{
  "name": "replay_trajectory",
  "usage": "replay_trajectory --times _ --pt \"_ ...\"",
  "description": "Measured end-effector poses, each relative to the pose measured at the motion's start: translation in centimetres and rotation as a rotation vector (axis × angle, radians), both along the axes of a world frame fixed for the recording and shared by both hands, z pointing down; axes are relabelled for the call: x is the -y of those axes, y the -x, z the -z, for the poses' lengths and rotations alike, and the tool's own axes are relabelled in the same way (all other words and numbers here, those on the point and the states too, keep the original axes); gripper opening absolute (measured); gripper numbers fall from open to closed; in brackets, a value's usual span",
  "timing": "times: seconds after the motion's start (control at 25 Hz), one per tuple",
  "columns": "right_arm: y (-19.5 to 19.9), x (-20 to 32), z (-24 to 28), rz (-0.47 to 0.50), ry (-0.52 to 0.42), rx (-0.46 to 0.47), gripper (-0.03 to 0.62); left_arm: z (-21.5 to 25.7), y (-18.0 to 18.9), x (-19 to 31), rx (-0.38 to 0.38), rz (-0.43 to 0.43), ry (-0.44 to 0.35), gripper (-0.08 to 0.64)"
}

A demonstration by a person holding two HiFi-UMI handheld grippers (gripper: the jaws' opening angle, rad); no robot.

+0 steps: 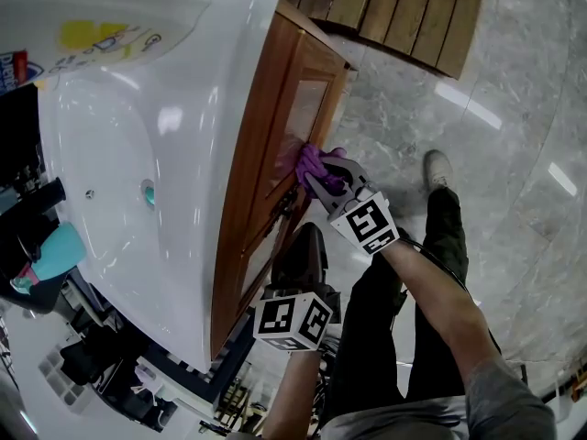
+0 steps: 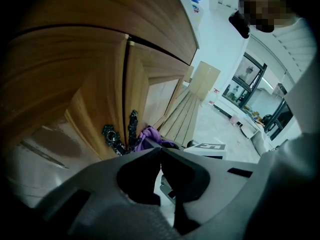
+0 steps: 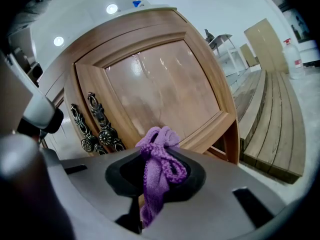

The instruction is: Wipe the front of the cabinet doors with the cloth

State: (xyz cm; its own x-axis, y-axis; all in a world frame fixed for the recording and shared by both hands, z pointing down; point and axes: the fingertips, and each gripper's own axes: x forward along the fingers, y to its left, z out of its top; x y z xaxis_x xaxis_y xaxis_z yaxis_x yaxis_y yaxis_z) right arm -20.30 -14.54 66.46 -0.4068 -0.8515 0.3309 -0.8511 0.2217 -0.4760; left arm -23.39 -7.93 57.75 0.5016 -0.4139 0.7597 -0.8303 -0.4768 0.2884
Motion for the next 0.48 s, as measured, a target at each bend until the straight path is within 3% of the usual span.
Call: replay_trajectory --times 0.48 --pt "-3.7 2.1 -0.3 -0.015 -0.001 -0.010 0.063 -0.2 -2.5 1.1 0.010 0.010 0.007 0.011"
